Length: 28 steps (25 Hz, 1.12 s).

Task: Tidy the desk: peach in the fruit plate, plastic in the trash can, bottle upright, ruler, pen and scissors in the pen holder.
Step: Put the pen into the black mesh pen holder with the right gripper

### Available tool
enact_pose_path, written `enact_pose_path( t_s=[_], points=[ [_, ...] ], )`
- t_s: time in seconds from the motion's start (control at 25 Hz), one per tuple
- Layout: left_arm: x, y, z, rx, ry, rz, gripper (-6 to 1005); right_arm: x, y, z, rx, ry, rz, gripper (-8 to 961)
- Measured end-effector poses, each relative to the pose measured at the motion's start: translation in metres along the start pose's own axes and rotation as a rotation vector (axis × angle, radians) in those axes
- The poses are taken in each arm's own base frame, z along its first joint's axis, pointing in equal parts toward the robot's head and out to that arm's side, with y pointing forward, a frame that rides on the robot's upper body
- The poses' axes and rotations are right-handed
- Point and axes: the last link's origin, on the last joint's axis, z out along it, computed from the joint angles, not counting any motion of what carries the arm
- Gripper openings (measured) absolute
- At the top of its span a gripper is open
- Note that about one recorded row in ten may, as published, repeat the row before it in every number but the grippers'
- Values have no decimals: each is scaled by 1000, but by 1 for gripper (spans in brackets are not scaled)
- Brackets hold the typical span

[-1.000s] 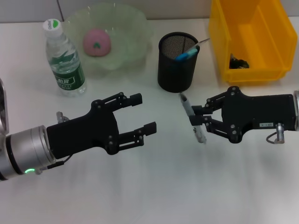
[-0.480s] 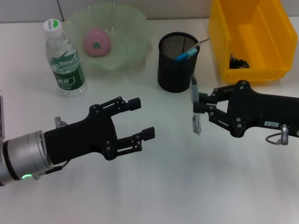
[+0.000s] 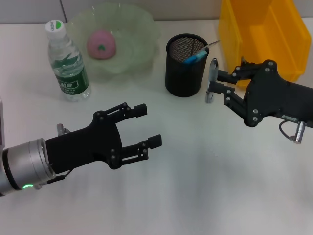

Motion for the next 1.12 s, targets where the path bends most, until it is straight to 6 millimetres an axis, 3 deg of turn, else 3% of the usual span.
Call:
enact_pose_path(
  t_s=[0.56,1.12],
  points=[
    [-2,1,-3,25,17,-16,774,-7,-17,1,178,-45,-530,129],
    [0,0,-3,37,31,-13,774,8,-36,14,319,107,-1032,131]
  ],
)
